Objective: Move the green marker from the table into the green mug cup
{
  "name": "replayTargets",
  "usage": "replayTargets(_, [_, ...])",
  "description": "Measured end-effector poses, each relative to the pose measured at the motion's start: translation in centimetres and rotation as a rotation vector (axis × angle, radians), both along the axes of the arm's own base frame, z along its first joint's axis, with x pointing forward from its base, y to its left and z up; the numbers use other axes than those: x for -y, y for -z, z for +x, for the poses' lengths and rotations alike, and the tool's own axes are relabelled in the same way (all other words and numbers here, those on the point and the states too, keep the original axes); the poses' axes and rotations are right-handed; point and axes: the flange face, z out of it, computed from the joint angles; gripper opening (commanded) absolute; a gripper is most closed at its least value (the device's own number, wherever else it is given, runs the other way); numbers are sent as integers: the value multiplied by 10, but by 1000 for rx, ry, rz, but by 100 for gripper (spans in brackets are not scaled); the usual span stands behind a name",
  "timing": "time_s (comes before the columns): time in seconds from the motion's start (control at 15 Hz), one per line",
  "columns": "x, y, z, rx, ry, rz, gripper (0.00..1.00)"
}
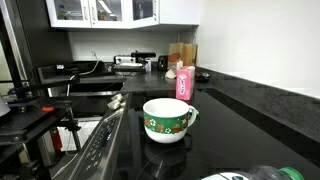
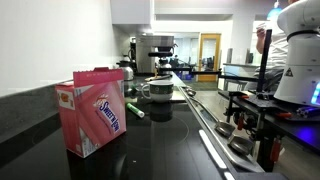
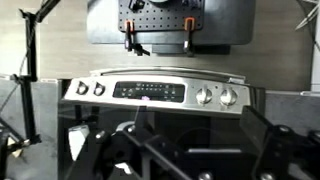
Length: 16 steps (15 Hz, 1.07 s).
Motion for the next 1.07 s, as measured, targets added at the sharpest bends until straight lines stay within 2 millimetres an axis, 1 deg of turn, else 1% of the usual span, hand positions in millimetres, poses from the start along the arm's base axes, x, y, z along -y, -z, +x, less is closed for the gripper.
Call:
replayTargets(0.13, [0, 0, 0, 0, 0, 1, 100])
replayTargets(0.2, [0, 1, 1, 4, 27, 1, 100])
replayTargets(0.27, [0, 4, 6, 20, 77, 11, 100])
replayTargets(0.33, [0, 8, 16, 46, 127, 26, 100])
replayTargets(0.4, [1, 16, 28, 71, 173, 46, 100])
replayTargets(0.53, [3, 37, 60, 128, 265, 93, 100])
replayTargets(0.8, [13, 87, 126, 237, 458, 173, 100])
replayTargets(0.93, [26, 105, 156, 295, 558, 206, 100])
replayTargets(1.07, [45, 114, 182, 350, 661, 229, 100])
